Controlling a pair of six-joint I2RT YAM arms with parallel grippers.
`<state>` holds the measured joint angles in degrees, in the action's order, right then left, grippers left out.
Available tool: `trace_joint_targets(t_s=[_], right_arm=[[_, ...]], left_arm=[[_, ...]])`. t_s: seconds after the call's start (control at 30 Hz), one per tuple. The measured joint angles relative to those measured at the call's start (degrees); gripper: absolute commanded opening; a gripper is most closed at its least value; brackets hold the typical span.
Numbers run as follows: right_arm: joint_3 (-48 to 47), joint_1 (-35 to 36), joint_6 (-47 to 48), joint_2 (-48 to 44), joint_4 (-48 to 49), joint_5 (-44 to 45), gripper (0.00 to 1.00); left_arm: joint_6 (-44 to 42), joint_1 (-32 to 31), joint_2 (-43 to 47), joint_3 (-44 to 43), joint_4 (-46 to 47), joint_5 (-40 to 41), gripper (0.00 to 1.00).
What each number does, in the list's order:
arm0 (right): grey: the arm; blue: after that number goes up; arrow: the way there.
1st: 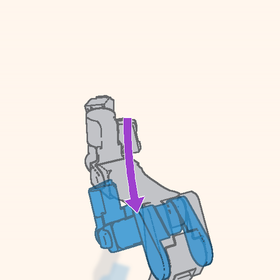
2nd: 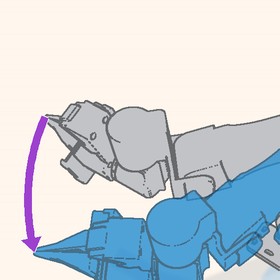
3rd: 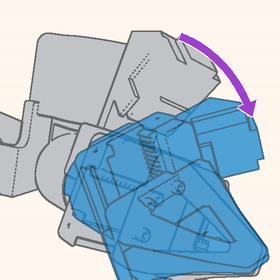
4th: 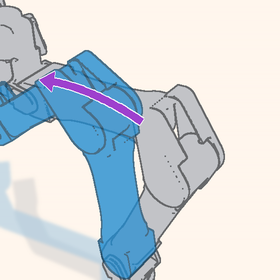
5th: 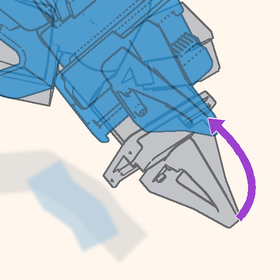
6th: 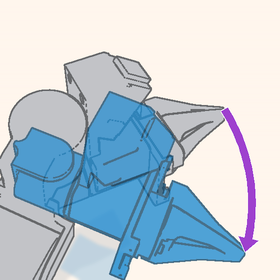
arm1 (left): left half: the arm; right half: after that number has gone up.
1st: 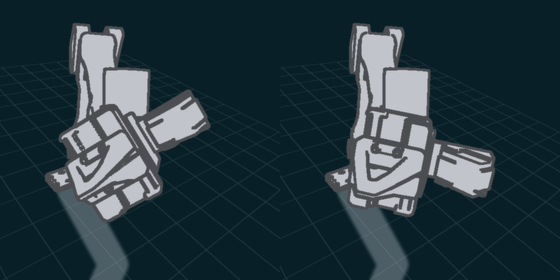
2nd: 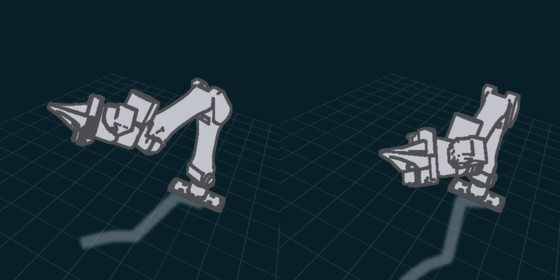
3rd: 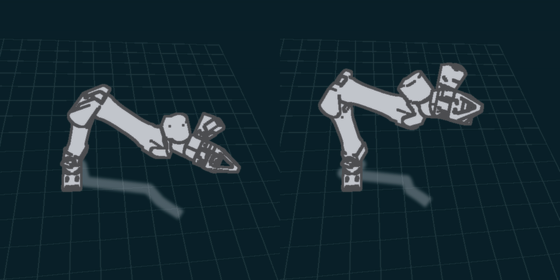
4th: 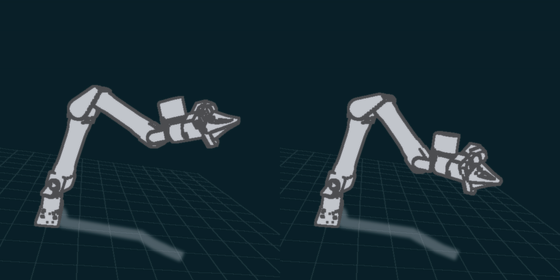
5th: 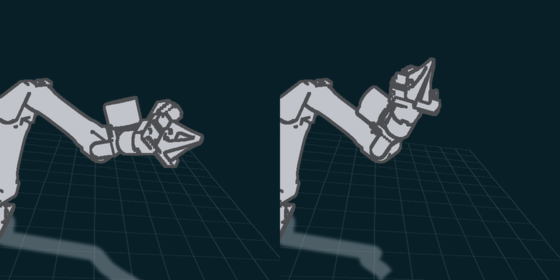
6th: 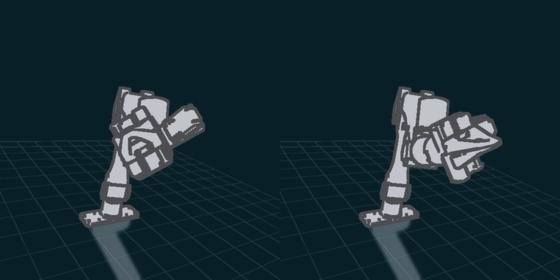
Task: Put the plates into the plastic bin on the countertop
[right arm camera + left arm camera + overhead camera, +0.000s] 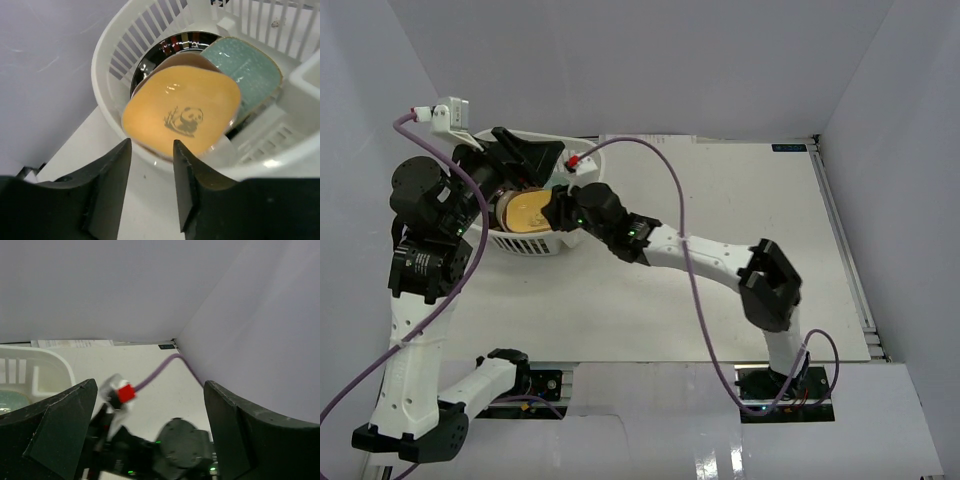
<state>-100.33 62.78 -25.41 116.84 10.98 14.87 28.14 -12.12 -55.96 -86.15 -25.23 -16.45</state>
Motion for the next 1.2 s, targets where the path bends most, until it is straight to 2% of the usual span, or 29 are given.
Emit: trace_joint_targets(t_s=[0.03, 0.13, 0.2, 0.33, 0.5, 0.63, 0.7, 0.73, 0.8, 0.83, 0.87, 0.9, 1.07, 1.13, 1.2], right_arm=[[6.4, -0.3, 0.8, -5.3, 0.8, 0.0, 0.32], [21.1, -0.7, 2.9, -18.7, 4.3, 0.1, 0.13], [28.9, -0.8, 4.4, -26.8, 6.3, 0.0, 0.10], [37.9, -1.7, 6.2, -36.3, 7.2, -1.0, 0.08], [35.0, -3.3, 8.6, -32.0, 3.3, -4.3, 0.08], [38.4, -3.3, 9.6, -32.4, 1.1, -5.6, 0.09], [41.0, -3.3, 10.1, -35.0, -0.3, -5.8, 0.18], [42.5, -3.3, 10.5, -37.6, -1.1, -6.0, 0.35], [46.2, -3.3, 11.0, -44.5, -2.1, -6.1, 0.55], [48.1, -3.3, 11.6, -49.2, -2.7, -6.1, 0.79], [50.1, -3.3, 12.0, -53.9, -3.1, -6.0, 0.94], [52.0, -3.3, 12.3, -59.5, -4.1, -5.6, 0.90], [59.3, -3.1, 13.4, -84.6, -8.9, 2.8, 0.90], [62.0, -3.2, 12.8, -90.8, -10.6, 6.7, 0.90], [64.1, -3.2, 12.0, -93.0, -12.5, 9.1, 0.90]], left_arm=[[0.0, 0.0, 0.2, 0.1, 0.0, -0.7, 0.98], [0.0, 0.0, 1.1, 1.9, 0.5, -2.2, 0.98], [-0.1, 0.0, 2.2, 4.5, 0.3, -2.8, 0.98], [-0.7, 0.0, 3.1, 8.1, -1.3, -2.8, 0.98], [-1.1, 0.0, 3.1, 8.2, -2.2, -2.4, 0.98], [-2.2, 0.0, 4.7, 9.8, -3.0, -2.3, 0.98], [-2.7, 0.0, 6.3, 12.0, -3.2, -3.1, 0.98], [-2.9, 0.0, 7.0, 13.2, -3.2, -3.9, 0.98], [-3.5, 0.0, 8.0, 14.8, -3.5, -6.1, 0.98], [-3.8, 0.0, 8.5, 15.4, -3.7, -7.2, 0.98], [-4.2, 0.0, 8.9, 15.9, -3.9, -8.4, 0.98], [-4.5, 0.0, 9.4, 16.2, -4.0, -9.2, 0.98], [-4.8, -0.1, 13.4, 17.7, -2.7, -13.3, 0.98], [-4.5, -0.1, 15.6, 20.1, -0.8, -15.2, 0.98], [-4.0, -0.2, 16.7, 22.7, 1.0, -17.2, 0.98]])
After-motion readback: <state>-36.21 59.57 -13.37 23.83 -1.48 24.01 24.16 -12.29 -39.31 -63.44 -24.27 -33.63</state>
